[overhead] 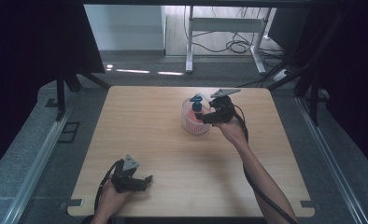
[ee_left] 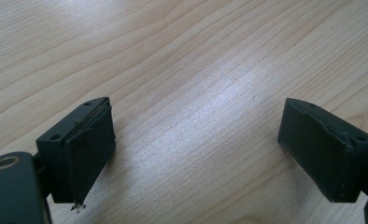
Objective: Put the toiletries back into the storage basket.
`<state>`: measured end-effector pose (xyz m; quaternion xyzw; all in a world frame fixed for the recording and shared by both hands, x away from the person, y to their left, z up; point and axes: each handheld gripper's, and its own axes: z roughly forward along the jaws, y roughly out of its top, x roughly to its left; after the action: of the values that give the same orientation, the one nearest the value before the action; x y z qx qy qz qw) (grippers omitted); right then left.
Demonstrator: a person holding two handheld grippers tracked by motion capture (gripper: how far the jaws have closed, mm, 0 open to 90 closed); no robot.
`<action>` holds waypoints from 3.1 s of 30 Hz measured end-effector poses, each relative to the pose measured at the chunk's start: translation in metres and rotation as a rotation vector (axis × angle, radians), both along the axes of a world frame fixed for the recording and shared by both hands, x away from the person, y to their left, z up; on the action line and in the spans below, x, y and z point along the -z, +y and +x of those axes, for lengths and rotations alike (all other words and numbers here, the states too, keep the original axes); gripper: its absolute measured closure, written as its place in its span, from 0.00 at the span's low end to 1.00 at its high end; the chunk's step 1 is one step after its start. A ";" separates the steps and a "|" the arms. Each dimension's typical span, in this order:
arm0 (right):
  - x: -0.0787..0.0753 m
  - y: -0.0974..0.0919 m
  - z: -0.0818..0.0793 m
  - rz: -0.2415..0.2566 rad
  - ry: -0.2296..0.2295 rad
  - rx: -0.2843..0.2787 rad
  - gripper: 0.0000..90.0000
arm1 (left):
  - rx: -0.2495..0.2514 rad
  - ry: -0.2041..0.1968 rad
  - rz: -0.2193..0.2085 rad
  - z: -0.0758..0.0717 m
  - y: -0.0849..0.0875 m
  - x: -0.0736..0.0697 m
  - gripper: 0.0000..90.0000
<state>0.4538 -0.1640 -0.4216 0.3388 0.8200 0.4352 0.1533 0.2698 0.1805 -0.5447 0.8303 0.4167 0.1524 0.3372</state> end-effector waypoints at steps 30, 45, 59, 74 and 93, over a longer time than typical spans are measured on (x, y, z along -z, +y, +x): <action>0.005 -0.013 -0.031 -0.007 0.006 -0.026 0.14 | 0.000 0.001 0.001 0.000 0.000 0.000 0.12; 0.011 -0.026 -0.047 -0.017 0.008 -0.030 0.14 | -0.001 0.001 0.001 0.000 0.000 0.000 0.12; 0.018 -0.040 -0.065 -0.026 0.011 -0.031 0.13 | -0.002 0.001 0.003 0.000 0.000 0.000 0.12; 0.030 -0.055 -0.088 -0.068 0.011 -0.022 0.05 | -0.005 0.003 0.001 0.000 0.000 0.000 0.12; 0.061 -0.074 -0.114 -0.100 0.042 -0.014 0.03 | -0.008 0.002 -0.002 0.000 -0.001 0.000 0.12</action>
<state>0.3395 -0.2380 -0.4822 0.3342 0.8460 0.3875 0.1497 0.2694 0.1800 -0.5447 0.8285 0.4203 0.1525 0.3371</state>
